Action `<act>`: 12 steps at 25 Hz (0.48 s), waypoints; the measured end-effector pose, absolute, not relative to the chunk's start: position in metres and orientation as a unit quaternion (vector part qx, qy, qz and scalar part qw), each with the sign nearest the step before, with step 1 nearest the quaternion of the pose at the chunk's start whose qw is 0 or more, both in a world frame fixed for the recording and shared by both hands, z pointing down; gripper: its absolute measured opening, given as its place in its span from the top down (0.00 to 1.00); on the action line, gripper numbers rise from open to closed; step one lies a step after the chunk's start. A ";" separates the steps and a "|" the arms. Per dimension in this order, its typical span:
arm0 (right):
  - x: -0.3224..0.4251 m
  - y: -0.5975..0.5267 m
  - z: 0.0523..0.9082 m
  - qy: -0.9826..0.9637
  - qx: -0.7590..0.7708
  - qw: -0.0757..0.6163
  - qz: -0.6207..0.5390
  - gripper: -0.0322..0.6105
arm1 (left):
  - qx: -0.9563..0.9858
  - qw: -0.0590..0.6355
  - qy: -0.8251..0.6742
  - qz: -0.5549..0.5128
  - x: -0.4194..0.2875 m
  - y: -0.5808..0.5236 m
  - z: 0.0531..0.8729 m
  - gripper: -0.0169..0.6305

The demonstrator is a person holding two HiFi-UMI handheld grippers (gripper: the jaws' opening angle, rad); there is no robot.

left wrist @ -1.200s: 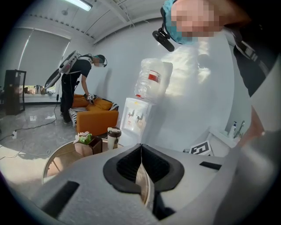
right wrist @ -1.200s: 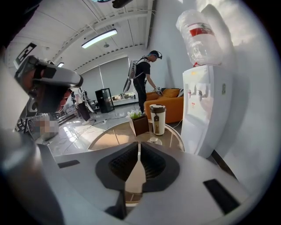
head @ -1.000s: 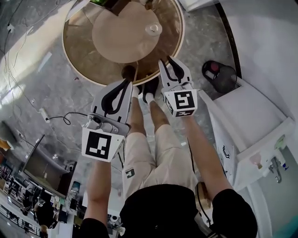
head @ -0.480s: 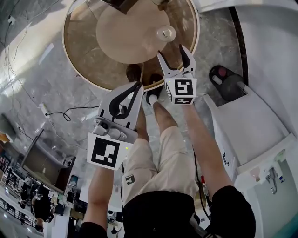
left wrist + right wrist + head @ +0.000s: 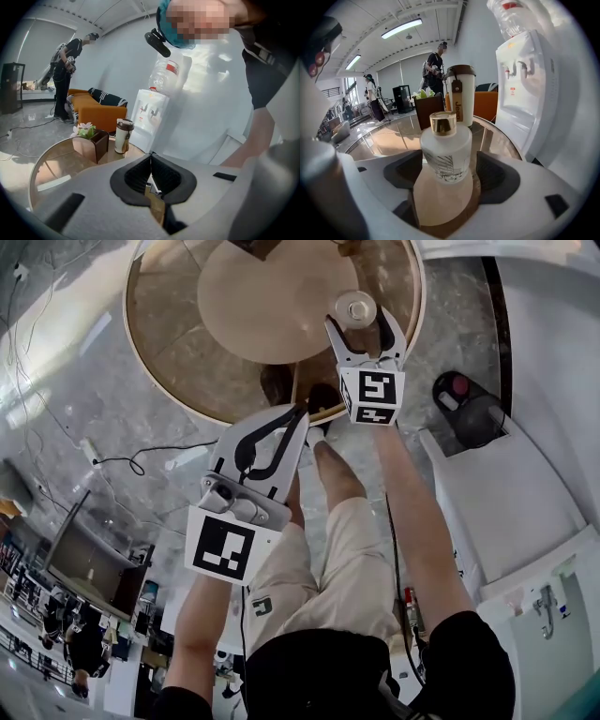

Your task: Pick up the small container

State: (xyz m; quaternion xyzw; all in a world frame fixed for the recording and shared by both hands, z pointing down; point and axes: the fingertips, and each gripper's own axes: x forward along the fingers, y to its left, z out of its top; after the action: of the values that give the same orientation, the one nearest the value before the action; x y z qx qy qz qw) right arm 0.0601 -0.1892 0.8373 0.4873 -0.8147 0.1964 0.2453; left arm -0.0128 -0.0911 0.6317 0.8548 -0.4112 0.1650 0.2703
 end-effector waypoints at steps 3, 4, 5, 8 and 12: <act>0.055 -0.197 0.842 -0.814 0.488 0.249 0.194 0.41 | 0.857 0.272 -0.406 0.165 -0.015 -0.096 0.634 0.95; 0.054 -0.199 0.844 -0.813 0.489 0.251 0.193 0.41 | 0.857 0.273 -0.405 0.166 -0.017 -0.098 0.634 0.95; 0.053 -0.200 0.845 -0.811 0.491 0.253 0.193 0.41 | 0.857 0.273 -0.405 0.166 -0.018 -0.099 0.635 0.95; 0.051 -0.203 0.845 -0.805 0.499 0.256 0.192 0.41 | 0.857 0.273 -0.403 0.168 -0.023 -0.105 0.637 0.95; 0.050 -0.205 0.846 -0.803 0.499 0.261 0.192 0.41 | 0.858 0.272 -0.401 0.168 -0.027 -0.109 0.638 0.95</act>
State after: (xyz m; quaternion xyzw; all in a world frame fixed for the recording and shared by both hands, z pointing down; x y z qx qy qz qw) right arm 0.0500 -0.2046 0.8458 0.4992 -0.8035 0.1921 0.2614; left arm -0.0266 -0.1087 0.6380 0.8582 -0.4013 0.1681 0.2723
